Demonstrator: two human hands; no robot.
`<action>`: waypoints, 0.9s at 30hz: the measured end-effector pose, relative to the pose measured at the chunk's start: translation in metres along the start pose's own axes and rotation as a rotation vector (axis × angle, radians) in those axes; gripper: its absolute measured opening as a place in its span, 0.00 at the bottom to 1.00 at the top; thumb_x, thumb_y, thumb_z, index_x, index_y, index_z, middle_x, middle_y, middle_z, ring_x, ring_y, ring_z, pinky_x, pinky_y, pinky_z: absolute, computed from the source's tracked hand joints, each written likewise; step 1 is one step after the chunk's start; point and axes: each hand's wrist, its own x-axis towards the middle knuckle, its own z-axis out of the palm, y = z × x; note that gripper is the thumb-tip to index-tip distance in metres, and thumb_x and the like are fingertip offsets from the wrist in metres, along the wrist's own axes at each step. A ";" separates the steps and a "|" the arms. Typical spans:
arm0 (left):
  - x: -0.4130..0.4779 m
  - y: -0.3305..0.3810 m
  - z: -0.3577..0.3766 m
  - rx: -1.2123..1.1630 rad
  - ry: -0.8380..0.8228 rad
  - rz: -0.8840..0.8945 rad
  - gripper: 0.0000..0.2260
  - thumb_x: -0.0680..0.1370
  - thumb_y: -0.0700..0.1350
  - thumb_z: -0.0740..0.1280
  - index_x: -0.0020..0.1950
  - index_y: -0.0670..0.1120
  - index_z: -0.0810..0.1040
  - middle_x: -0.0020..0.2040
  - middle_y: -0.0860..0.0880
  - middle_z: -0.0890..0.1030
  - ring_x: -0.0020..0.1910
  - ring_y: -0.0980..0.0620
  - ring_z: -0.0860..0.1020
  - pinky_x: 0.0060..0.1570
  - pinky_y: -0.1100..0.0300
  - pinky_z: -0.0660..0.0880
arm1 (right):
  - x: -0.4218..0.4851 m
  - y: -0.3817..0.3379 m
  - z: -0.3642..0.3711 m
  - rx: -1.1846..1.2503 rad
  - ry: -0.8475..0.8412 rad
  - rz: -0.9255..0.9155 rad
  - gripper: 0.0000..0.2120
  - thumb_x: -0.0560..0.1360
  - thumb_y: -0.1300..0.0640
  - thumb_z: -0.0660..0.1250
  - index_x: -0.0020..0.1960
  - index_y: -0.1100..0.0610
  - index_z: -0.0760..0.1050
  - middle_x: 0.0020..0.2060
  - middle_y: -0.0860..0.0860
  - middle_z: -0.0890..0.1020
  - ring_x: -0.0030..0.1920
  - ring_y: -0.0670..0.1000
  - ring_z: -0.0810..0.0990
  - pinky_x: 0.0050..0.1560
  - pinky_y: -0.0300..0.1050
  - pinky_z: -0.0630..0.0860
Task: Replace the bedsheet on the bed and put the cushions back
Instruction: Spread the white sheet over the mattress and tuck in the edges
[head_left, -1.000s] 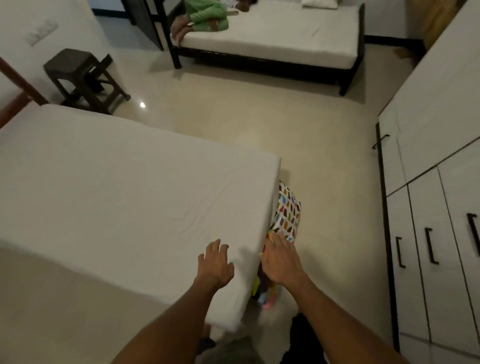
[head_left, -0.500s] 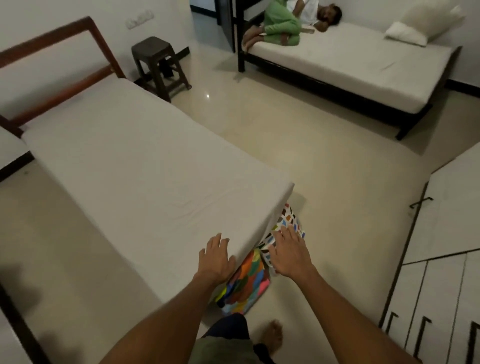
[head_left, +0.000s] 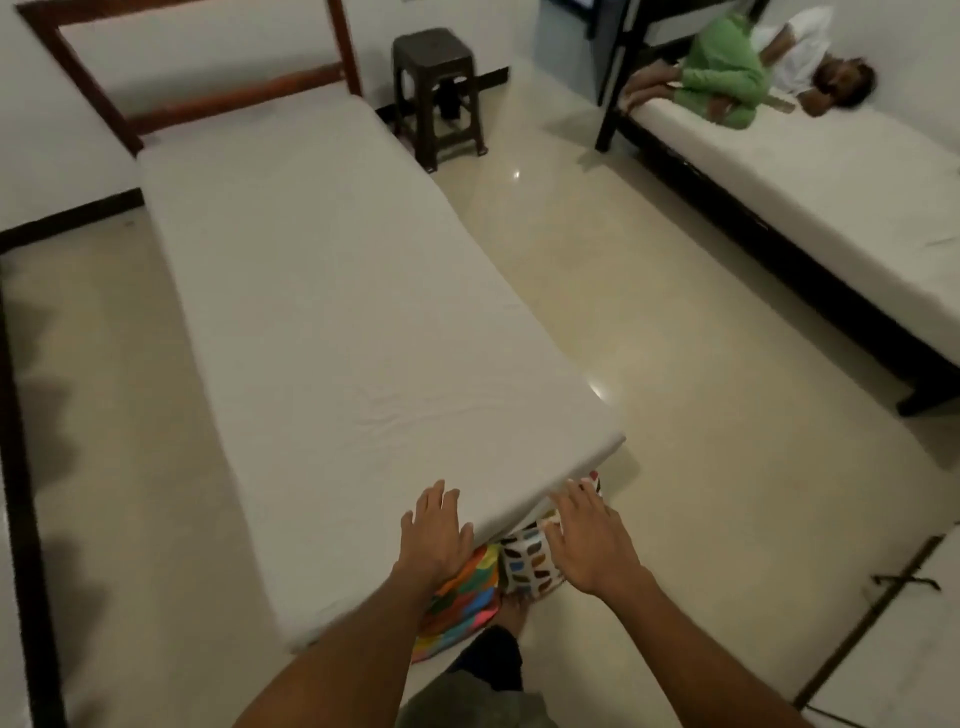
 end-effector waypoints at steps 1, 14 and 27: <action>0.008 0.006 0.003 -0.028 -0.009 -0.017 0.28 0.84 0.56 0.57 0.82 0.48 0.58 0.84 0.46 0.53 0.82 0.45 0.54 0.77 0.41 0.59 | 0.011 0.012 0.000 -0.035 -0.022 -0.024 0.28 0.85 0.43 0.51 0.82 0.54 0.57 0.82 0.55 0.59 0.83 0.56 0.51 0.80 0.53 0.55; 0.098 -0.003 0.003 -0.150 0.135 -0.291 0.32 0.81 0.61 0.46 0.82 0.49 0.60 0.85 0.47 0.54 0.83 0.46 0.54 0.78 0.44 0.59 | 0.169 0.063 -0.007 -0.219 -0.270 -0.384 0.36 0.80 0.35 0.35 0.83 0.49 0.56 0.83 0.51 0.57 0.83 0.54 0.51 0.81 0.52 0.55; 0.340 -0.133 0.145 -0.073 0.395 -0.428 0.31 0.85 0.60 0.52 0.85 0.47 0.53 0.85 0.47 0.49 0.84 0.46 0.49 0.79 0.38 0.55 | 0.515 0.032 0.177 -0.324 0.032 -0.852 0.32 0.83 0.38 0.52 0.84 0.47 0.54 0.84 0.53 0.51 0.84 0.56 0.50 0.79 0.58 0.58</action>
